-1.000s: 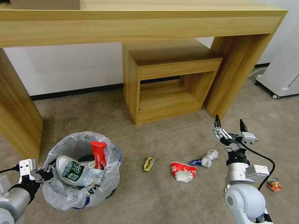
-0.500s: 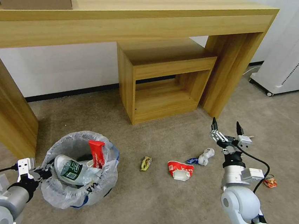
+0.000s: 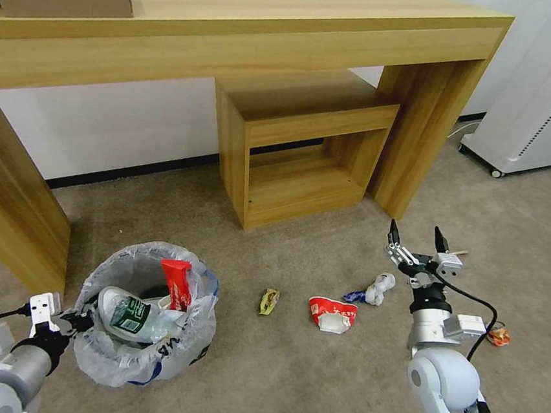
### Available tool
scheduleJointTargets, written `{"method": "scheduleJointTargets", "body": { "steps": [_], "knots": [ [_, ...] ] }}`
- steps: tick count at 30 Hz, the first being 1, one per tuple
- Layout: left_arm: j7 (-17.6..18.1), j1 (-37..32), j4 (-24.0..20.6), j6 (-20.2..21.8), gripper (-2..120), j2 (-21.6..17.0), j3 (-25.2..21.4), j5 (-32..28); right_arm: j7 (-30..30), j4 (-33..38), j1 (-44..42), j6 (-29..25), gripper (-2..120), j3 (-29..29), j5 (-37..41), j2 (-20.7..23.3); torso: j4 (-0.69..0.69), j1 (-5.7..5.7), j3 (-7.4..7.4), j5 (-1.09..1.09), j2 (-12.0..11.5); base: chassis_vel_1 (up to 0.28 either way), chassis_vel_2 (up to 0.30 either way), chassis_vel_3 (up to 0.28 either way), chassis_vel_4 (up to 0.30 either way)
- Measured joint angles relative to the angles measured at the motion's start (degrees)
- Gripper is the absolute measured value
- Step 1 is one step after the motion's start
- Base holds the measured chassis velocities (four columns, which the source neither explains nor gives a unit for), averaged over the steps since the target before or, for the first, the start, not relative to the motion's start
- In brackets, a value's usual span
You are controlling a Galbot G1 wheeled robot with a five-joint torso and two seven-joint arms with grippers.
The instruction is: Pick up the trash bin and place the garbage on the floor into it.
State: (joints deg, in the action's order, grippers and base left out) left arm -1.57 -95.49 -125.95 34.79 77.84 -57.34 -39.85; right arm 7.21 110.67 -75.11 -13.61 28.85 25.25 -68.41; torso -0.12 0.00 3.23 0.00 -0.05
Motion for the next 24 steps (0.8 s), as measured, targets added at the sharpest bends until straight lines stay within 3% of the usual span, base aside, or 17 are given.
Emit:
{"method": "scheduleJointTargets", "body": {
  "steps": [19,24],
  "knots": [
    [-0.31,-0.22,0.09,-0.56,1,0.09,0.3,0.12,-0.67,-0.16,-0.79,-0.64,100,-0.39,-0.72,-0.21,0.0,0.02,0.02,0.0,0.0,-0.137,0.132,0.131,-0.136],
    [-0.36,-0.14,0.46,-0.64,1,0.21,0.38,0.26,1.72,-0.32,-1.36,1.95,100,-2.33,1.05,0.22,0.0,0.01,0.0,0.0,0.0,-0.016,0.017,0.021,-0.007]
  ]
}}
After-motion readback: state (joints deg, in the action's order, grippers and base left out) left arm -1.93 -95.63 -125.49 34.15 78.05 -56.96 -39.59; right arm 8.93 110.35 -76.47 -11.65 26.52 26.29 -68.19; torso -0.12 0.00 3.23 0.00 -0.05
